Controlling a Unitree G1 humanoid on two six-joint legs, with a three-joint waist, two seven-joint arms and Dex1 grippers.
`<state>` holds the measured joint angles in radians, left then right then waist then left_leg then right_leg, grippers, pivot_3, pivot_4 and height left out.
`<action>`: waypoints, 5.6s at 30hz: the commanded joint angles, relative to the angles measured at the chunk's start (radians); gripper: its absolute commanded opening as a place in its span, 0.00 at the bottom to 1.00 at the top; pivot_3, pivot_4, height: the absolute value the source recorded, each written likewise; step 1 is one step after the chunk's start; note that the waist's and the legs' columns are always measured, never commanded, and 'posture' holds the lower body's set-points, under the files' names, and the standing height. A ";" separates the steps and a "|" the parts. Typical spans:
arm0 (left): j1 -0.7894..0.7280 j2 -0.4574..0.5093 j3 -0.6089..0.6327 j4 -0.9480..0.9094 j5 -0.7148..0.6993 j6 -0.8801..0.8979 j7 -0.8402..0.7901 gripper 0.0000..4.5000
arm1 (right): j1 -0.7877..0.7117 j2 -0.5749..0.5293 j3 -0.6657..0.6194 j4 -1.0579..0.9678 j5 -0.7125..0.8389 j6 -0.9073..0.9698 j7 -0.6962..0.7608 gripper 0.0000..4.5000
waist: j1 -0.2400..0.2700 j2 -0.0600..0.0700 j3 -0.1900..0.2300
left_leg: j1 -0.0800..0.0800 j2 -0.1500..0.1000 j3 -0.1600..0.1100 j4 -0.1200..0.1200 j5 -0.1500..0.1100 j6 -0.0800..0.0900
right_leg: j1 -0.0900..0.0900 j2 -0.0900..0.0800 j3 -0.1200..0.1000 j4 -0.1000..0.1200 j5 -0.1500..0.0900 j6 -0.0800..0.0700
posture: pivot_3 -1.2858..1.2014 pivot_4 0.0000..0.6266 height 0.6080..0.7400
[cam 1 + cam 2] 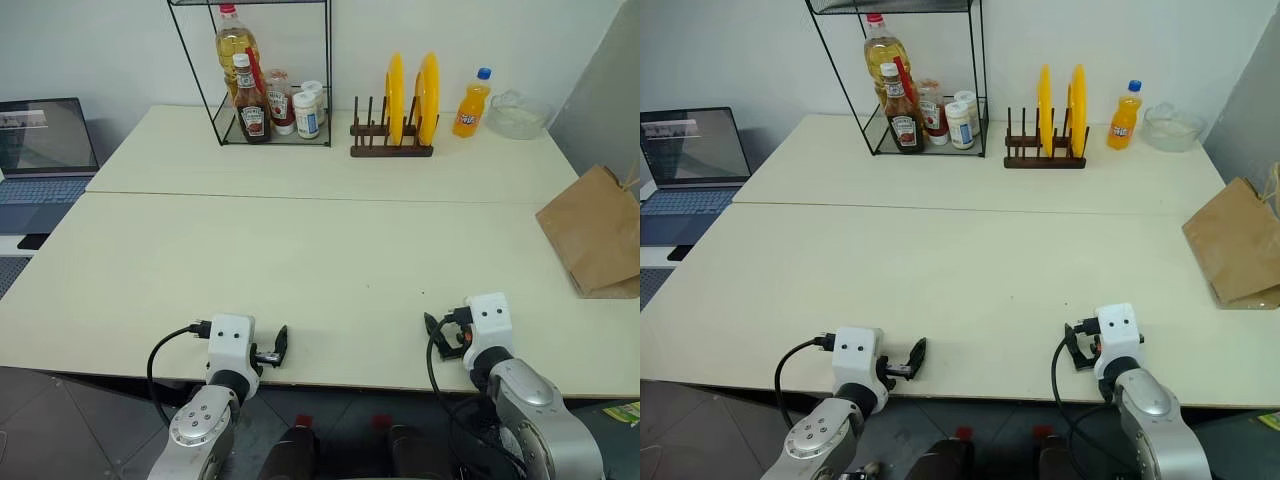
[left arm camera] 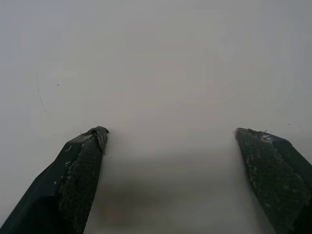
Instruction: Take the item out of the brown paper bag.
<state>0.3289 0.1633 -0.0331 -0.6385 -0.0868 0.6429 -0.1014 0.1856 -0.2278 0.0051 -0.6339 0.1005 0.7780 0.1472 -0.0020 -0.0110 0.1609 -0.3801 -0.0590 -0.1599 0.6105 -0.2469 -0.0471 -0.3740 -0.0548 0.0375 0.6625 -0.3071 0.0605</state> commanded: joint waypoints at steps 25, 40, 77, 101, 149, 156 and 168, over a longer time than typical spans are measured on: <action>-0.832 0.475 0.101 0.644 -0.234 -0.069 -0.669 0.99 | -0.067 -0.046 -0.169 -0.062 -0.062 0.007 -0.083 1.00 | -0.002 -0.002 0.001 | -0.001 -0.001 0.000 0.001 0.002 -0.003 | -0.001 0.004 -0.004 0.002 0.004 -0.006 | 0.52 0.24 1.00; -1.317 0.407 -0.053 0.781 -0.430 0.014 -1.155 0.99 | -0.184 -0.249 -0.457 -0.137 0.026 0.194 0.054 1.00 | -0.032 -0.003 0.003 | -0.004 -0.002 0.005 0.004 0.002 -0.002 | -0.006 0.004 0.002 0.008 0.004 -0.006 | 0.52 0.24 1.00; -1.453 0.138 -0.126 0.862 -0.342 -0.169 -1.214 0.99 | -1.210 -0.859 -0.045 1.516 -0.061 -0.103 0.561 1.00 | -0.035 -0.006 0.018 | -0.019 -0.003 0.025 0.019 0.003 -0.001 | -0.019 0.000 0.007 0.017 0.005 -0.004 | 0.52 0.24 1.00; -1.470 0.121 -0.134 0.877 -0.334 -0.167 -1.240 1.00 | -1.162 -0.830 -0.170 1.465 0.013 0.031 0.528 0.01 | -0.037 -0.005 0.018 | -0.019 -0.002 0.026 0.021 0.003 -0.001 | -0.019 0.000 0.006 0.018 0.006 -0.003 | 0.52 0.24 1.00; -0.455 0.330 0.483 -0.119 -0.664 0.288 -0.405 1.00 | -1.680 0.018 0.259 1.914 -0.253 -1.053 0.844 0.01 | -0.070 -0.007 0.023 | -0.023 0.000 0.022 0.034 0.003 -0.001 | -0.031 0.000 0.008 0.035 0.011 -0.006 | 0.52 0.24 1.00; -0.399 0.365 0.522 -0.162 -0.735 0.283 -0.324 1.00 | -1.664 0.053 0.309 1.967 -0.386 -1.105 0.714 0.01 | -0.064 -0.007 0.023 | -0.023 0.000 0.022 0.034 0.003 -0.001 | -0.031 0.001 0.008 0.035 0.011 -0.006 | 0.52 0.24 1.00; -0.471 0.461 0.458 -0.040 -0.767 0.238 -0.364 1.00 | -1.651 -0.007 0.184 1.940 -0.309 -1.066 0.870 0.69 | -0.059 -0.007 0.023 | -0.022 0.000 0.023 0.034 0.003 -0.001 | -0.030 0.001 0.008 0.035 0.011 -0.006 | 0.52 0.24 1.00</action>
<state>-0.1163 0.6026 0.4290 -0.6905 -0.8460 0.9116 -0.4448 -1.4436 -0.2068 0.2281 1.3390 -0.2501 -0.2955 0.9674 -0.0608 -0.0179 0.1839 -0.4021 -0.0588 -0.1366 0.6442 -0.2443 -0.0485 -0.4041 -0.0533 0.0456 0.6978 -0.2963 0.0544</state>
